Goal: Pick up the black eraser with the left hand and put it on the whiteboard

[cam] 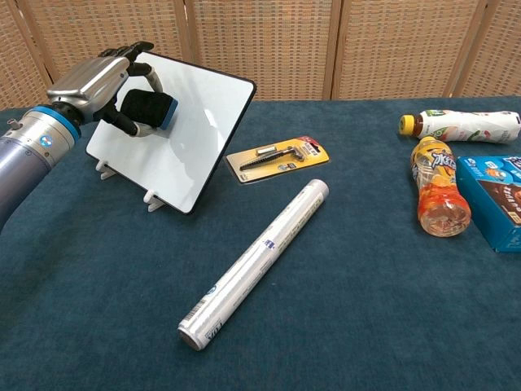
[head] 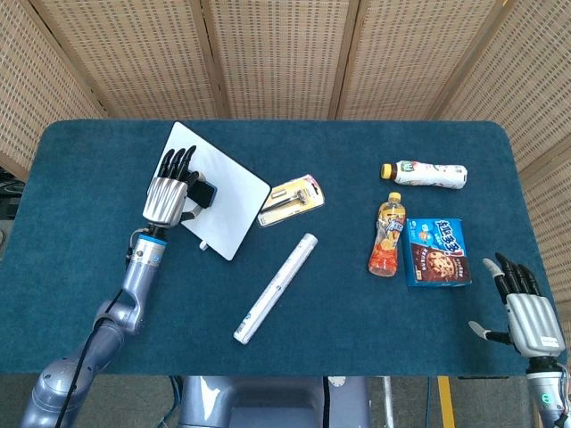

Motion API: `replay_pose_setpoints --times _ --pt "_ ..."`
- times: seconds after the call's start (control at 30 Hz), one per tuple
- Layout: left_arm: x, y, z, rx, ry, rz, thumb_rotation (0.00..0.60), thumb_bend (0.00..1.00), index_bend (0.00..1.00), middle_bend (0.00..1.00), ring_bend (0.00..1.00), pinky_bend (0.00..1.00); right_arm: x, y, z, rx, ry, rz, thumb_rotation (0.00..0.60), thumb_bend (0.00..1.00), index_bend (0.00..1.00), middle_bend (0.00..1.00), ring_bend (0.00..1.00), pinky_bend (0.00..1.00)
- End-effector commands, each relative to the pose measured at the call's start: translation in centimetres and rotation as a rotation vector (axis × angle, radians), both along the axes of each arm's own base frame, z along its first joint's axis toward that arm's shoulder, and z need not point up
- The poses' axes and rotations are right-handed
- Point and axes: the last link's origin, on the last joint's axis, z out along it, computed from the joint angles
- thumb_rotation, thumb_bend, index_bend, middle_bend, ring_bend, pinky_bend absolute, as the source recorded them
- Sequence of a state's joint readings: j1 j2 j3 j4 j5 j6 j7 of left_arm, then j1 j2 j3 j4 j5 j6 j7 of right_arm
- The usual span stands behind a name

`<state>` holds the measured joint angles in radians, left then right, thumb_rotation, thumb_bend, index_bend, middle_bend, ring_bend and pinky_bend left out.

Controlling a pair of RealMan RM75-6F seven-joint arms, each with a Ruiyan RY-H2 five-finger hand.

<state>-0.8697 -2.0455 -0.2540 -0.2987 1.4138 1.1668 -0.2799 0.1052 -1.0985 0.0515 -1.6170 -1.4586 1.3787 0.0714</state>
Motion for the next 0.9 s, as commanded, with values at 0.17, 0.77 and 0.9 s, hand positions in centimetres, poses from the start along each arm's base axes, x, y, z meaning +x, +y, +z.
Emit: replay_pose_setpoints --times 0.17,0.77,0.9 --pt "0.17 0.07 -0.60 -0.006 0.007 0.018 0.600 0.30 0.58 0.00 0.00 0.00 -0.02 0.00 0.02 0.000 -0.004 -0.001 0.600 0.00 0.00 0.00 0.00 0.00" --pt "0.08 0.07 -0.91 -0.009 0.000 0.032 0.600 0.26 0.00 0.00 0.00 0.00 -0.02 0.03 0.07 -0.002 -0.009 -0.001 0.600 0.00 0.00 0.00 0.00 0.00" --pt "0.06 0.03 -0.81 -0.010 -0.005 0.025 0.600 0.26 0.00 0.00 0.00 0.00 -0.02 0.03 0.06 -0.002 -0.008 -0.001 0.600 0.00 0.00 0.00 0.00 0.00"
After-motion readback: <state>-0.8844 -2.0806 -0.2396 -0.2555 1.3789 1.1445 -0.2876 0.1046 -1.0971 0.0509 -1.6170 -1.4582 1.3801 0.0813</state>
